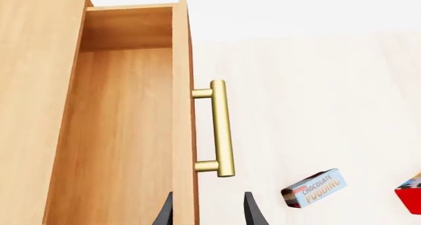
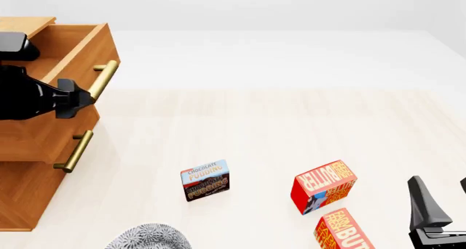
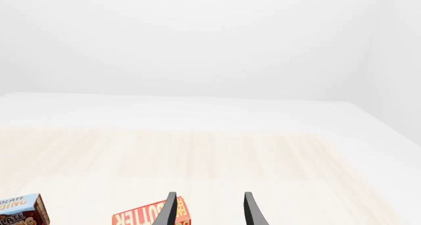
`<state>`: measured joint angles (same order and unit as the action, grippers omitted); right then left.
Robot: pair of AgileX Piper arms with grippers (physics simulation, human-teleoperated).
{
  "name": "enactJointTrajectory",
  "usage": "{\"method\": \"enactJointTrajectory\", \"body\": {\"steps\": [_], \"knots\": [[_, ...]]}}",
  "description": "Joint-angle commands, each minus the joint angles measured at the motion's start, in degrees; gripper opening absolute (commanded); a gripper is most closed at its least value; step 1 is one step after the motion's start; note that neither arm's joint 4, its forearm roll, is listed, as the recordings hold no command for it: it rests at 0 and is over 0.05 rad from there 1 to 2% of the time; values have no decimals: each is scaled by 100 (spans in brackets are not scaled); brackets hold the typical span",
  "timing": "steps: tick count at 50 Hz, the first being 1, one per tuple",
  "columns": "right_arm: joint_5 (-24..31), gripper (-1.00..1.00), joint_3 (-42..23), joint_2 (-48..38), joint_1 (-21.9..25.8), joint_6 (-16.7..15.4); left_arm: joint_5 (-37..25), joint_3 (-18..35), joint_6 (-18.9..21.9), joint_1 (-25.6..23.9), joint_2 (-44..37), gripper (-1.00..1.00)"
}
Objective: Put the chocolate pudding in the top drawer of the cabinet and close it.
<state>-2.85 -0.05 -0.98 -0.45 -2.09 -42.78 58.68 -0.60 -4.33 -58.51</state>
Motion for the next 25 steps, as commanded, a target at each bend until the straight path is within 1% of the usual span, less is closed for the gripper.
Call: {"method": "enactJointTrajectory", "body": {"steps": [1,8,14,17,20,25], "knots": [[0,100,0,-1,0,0,8,-85,-88,-259,-18,100],[1,100,0,2,0,1,19,-75,-110,-427,-58,100],[-1,100,0,-1,0,0,92,-143,-89,-442,-127,100],[1,100,0,1,-1,0,128,-206,-133,-551,-157,100],[0,100,0,1,-1,2,149,-271,-197,-775,-187,100],[0,100,0,1,2,0,133,-265,-207,-898,-166,100]]}}
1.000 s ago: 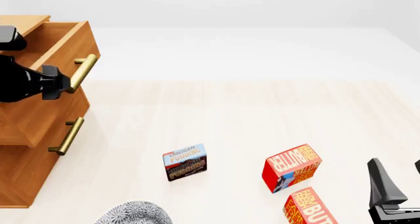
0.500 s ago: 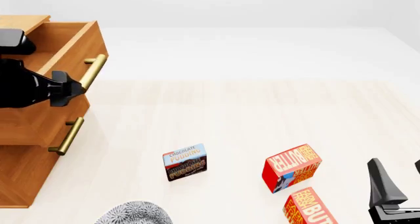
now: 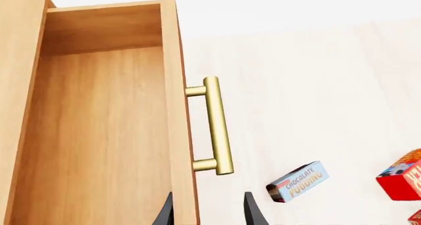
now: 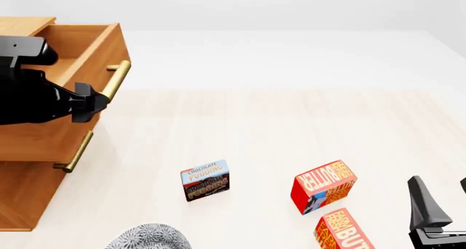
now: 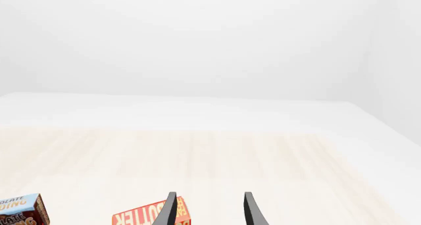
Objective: Put the chocolate pudding in the top drawer of the cabinet and close it.
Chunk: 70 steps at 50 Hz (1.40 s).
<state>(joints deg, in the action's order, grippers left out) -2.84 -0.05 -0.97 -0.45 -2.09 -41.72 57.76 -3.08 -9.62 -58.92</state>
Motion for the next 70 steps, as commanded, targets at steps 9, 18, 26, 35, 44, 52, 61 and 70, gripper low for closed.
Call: {"method": "enactJointTrajectory", "body": {"steps": [9,18,26,35,44,52,61,70], "knots": [[0,100,0,-1,0,-1,15,-59,-48,-595,-196,100],[0,100,0,1,0,0,85,-18,-126,-802,-314,100],[0,100,0,1,-1,0,106,47,-123,-964,-410,100],[0,100,0,0,0,-1,128,114,-209,-1123,-501,100],[-1,100,0,-2,1,0,66,286,-308,-1359,-572,100],[0,100,0,-1,-2,1,-28,493,-323,-1598,-638,100],[-1,100,0,-2,0,-1,-18,599,-437,-1811,-741,100],[0,100,0,2,1,0,-175,863,-214,-1824,-765,100]]}}
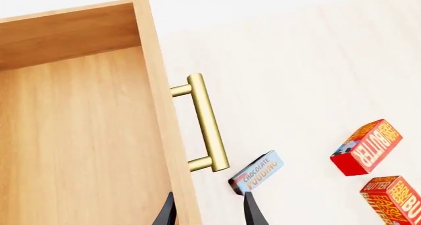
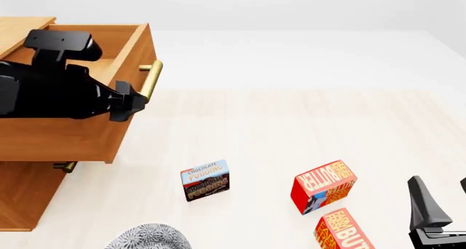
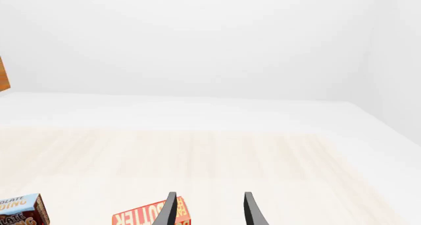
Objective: Put the chocolate pudding in the top drawer of the cabinet and close it.
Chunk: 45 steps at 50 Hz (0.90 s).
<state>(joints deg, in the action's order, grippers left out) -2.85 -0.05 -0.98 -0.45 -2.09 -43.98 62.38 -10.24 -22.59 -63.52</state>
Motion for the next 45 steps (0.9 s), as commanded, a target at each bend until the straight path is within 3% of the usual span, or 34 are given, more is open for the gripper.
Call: {"method": "enactJointTrajectory", "body": {"steps": [1,14,33,45], "knots": [[1,100,0,2,0,0,6,462,596,-460,-295,100],[0,100,0,0,0,0,-275,1025,1074,-53,-67,100],[0,100,0,-1,-1,-1,-614,1844,1316,-229,83,100],[0,100,0,1,0,-2,-410,1786,2164,-393,254,100]]}}
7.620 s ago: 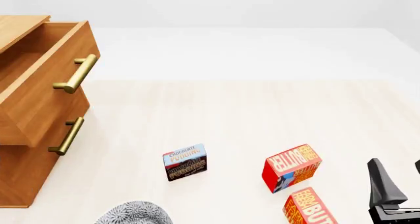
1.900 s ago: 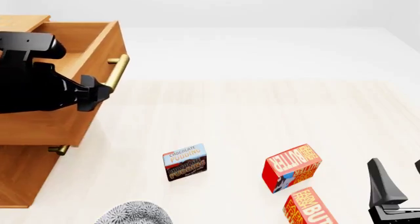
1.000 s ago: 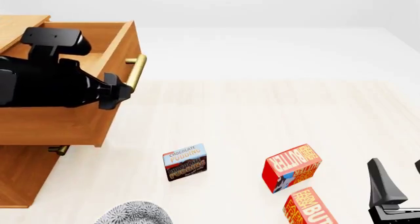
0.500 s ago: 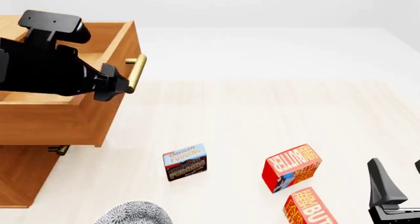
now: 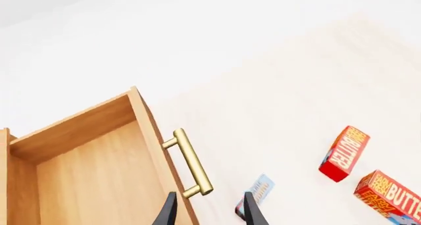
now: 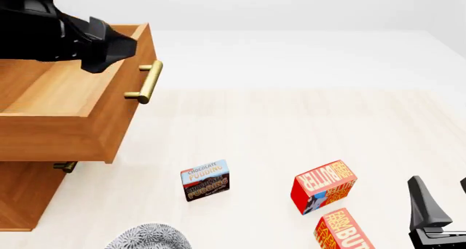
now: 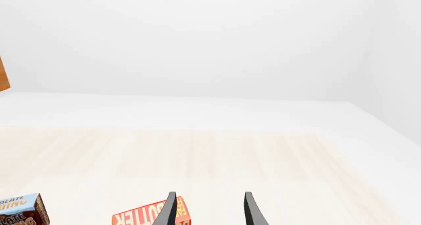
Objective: Put the chocolate pudding in the top drawer of the cabinet and close it.
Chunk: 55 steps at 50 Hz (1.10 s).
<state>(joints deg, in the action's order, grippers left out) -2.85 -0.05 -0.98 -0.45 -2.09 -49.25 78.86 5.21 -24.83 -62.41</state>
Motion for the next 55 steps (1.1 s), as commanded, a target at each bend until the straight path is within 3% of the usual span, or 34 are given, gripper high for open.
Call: {"method": "enactJointTrajectory", "body": {"steps": [1,7,11,12,17,18,20,55], "knots": [[0,100,0,1,0,0,122,162,673,-137,155,100],[0,100,0,-1,2,0,228,222,1012,-294,182,100],[0,100,0,-1,2,0,228,222,1012,-294,182,100],[0,100,0,-1,0,1,413,149,1232,-341,217,100],[0,100,0,-1,0,1,415,146,1232,-341,218,100],[0,100,0,0,2,-1,611,-57,1493,-398,290,100],[0,100,0,0,0,0,659,-95,1571,-436,302,100],[0,100,0,0,0,0,1555,-956,1690,-915,-222,100]]}}
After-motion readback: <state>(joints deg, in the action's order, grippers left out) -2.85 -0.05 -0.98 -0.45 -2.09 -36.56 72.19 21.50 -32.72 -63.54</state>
